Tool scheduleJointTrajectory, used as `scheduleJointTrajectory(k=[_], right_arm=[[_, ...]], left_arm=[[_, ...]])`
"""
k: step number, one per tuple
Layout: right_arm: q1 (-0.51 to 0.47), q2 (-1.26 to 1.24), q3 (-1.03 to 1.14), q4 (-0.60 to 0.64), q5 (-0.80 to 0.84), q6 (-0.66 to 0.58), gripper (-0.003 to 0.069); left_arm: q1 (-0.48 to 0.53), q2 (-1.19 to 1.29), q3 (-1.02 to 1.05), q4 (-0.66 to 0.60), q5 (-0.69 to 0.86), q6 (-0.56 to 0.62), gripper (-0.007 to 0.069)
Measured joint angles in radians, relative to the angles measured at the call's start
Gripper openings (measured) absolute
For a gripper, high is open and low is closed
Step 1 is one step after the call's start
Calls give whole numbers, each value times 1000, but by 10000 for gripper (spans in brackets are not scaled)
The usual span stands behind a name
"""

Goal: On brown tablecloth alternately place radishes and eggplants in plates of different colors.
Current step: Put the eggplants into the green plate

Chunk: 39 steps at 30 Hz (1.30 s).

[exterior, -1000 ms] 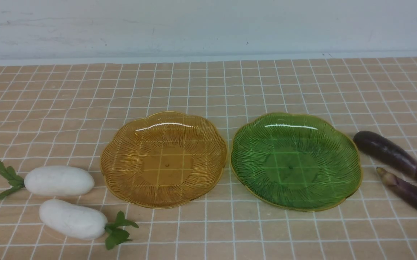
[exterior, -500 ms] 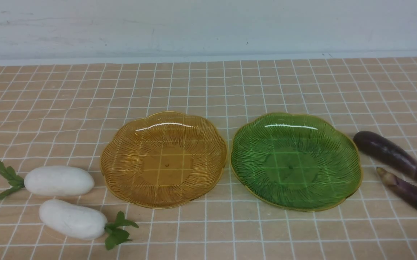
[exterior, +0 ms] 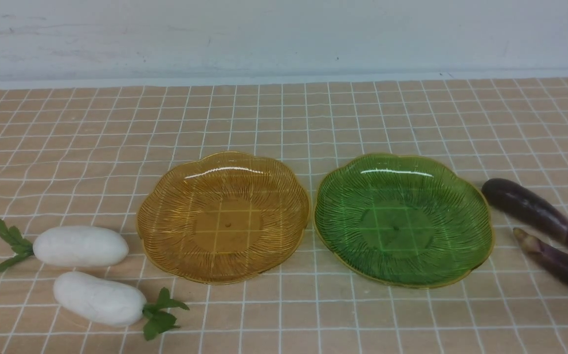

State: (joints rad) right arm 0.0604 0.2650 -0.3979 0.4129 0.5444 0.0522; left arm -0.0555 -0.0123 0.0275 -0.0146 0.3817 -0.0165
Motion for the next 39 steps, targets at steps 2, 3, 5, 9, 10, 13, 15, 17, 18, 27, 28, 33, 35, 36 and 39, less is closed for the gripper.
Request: scheduleJointTrajectory(k=[2,3,5,9,10,13,15,17,18,27,28,33,35,36,39], right_arm=[[0,129,-102,-120,171,16,-14],[0,225,-143,-181,234,34,-14],[0,335,-198,-284,360,72,-14],[0,555,-260,-444,489,128,-12],[0,622,-279,-494,500,143,-11],[0,810,-361,-602,505,192,-11],[0,918,-416,-622,512,205,-10],[0,1010,-472,-638,514,209,-6],[0,1067,-503,-647,518,205,-1],[0,1364,-675,-677,568,76,145],[0,1387,-680,-679,569,59,177],[0,1471,-684,-723,543,-18,393],[0,1514,-687,-762,491,-26,468],[0,1531,-686,-770,470,-27,490],[0,1574,-686,-779,444,-38,502]], left_arm=[[0,0,0,0,0,0,38],[0,0,0,0,0,0,38],[0,0,0,0,0,0,38],[0,0,0,0,0,0,38],[0,0,0,0,0,0,38],[0,0,0,0,0,0,38],[0,0,0,0,0,0,38],[0,0,0,0,0,0,38],[0,0,0,0,0,0,38],[0,0,0,-43,-13,-20,38],[0,0,1,-95,-26,-51,38],[0,0,1,-544,-59,-314,38],[0,0,1,-669,-68,-351,38],[0,0,1,-717,-85,-357,38],[0,0,1,-778,-123,-314,38]])
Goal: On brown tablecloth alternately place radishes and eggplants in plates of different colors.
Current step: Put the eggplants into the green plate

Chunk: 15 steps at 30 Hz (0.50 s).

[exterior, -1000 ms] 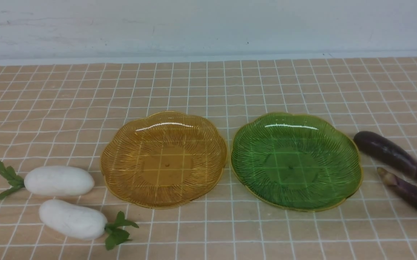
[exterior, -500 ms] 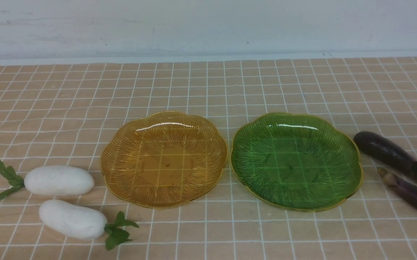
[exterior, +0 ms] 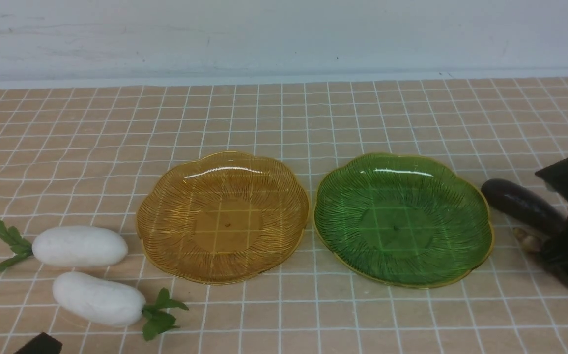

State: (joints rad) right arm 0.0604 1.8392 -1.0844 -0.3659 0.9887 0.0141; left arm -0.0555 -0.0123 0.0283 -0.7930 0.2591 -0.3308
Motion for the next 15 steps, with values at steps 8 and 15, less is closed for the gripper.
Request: scheduleJointTrajectory(k=[8,15], right_arm=[[12,-8,-230,230,211,-43,349],[243,-38,-347,594,105,-66,349]], left_arm=[[0,178,-386,107,409,184,38],[0,582,-655,352,668,230,39]])
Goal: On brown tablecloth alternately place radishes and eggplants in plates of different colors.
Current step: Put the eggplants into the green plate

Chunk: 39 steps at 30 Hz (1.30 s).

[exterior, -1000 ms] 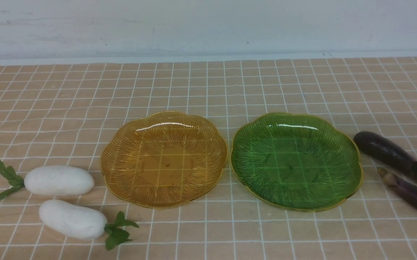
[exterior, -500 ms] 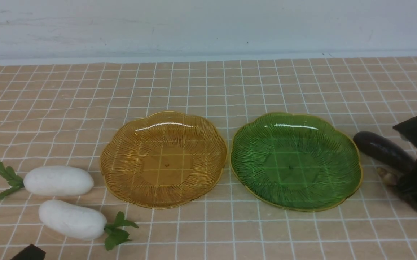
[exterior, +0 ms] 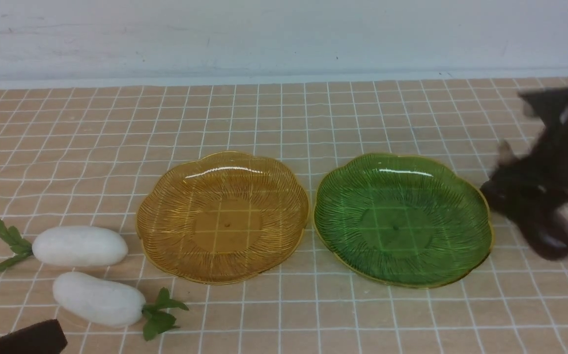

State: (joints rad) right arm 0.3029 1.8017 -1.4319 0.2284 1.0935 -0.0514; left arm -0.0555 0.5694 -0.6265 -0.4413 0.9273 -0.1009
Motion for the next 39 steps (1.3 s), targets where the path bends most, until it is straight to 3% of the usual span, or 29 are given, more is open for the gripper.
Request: scheduleJointTrajectory(k=[5,9,12,15,19,21,25,32,35,37,39], right_arm=[[84,91,-11,-30,-84,-8,389],[94,132,-53,-83,-63,-15,521],[80,139,-108,-199,17,-19,601],[41,139,-142,-300,91,-14,560],[-127,148,-159,-384,126,1,309],[-166,160,-159,-377,129,-2,290],[-215,199,-160,-377,128,-23,318],[-244,303,-160,-394,78,-35,522],[-244,331,-165,-426,61,-47,561],[-245,345,-171,-423,73,-55,545],[-245,363,-192,-406,108,-45,440]], left_arm=[[0,132,-19,26,3,21,84],[0,186,-21,28,3,47,145],[0,211,-21,28,-3,74,205],[0,221,-21,28,-15,94,254],[0,224,-22,28,-32,128,344],[0,224,-22,28,-42,139,371],[0,224,-22,28,-48,146,419],[0,224,-22,28,-48,155,442],[0,224,-22,28,-48,157,442],[0,224,-22,28,-47,157,442],[0,224,-29,28,-34,166,442]])
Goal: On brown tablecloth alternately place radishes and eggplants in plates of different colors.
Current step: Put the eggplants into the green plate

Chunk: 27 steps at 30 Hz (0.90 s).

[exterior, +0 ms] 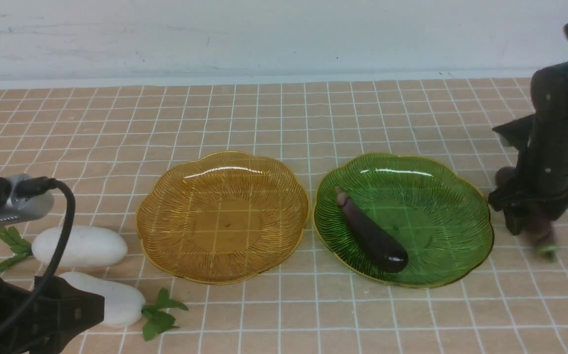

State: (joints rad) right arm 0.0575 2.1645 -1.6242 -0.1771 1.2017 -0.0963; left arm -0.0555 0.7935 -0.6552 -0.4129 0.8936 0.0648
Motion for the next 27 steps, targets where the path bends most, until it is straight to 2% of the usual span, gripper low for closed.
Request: scheduleJointTrajectory(k=[2,6,8,11,12,15,18,21,24,27], right_arm=[[0,-2,-35,16,16,35,319],[6,-39,-127,118,20,67,338],[25,-93,-163,237,20,67,338],[57,-142,-174,345,21,54,338],[103,-170,-179,412,27,29,338],[187,-161,-177,422,31,5,338],[261,-107,-177,362,32,4,341],[288,-66,-175,300,33,37,439],[289,-68,-175,247,33,109,635],[289,-113,-175,256,34,128,686]], left_arm=[[0,0,-22,11,34,19,442],[0,0,-112,52,94,50,442],[0,0,-182,108,132,55,442],[0,-2,-215,164,171,32,442],[0,-3,-215,190,184,8,442],[0,-5,-138,231,202,-109,463],[0,13,-60,217,179,-147,507],[0,83,-40,232,95,-167,573],[0,187,-40,257,-4,-283,622],[0,318,-40,299,-86,-469,630]])
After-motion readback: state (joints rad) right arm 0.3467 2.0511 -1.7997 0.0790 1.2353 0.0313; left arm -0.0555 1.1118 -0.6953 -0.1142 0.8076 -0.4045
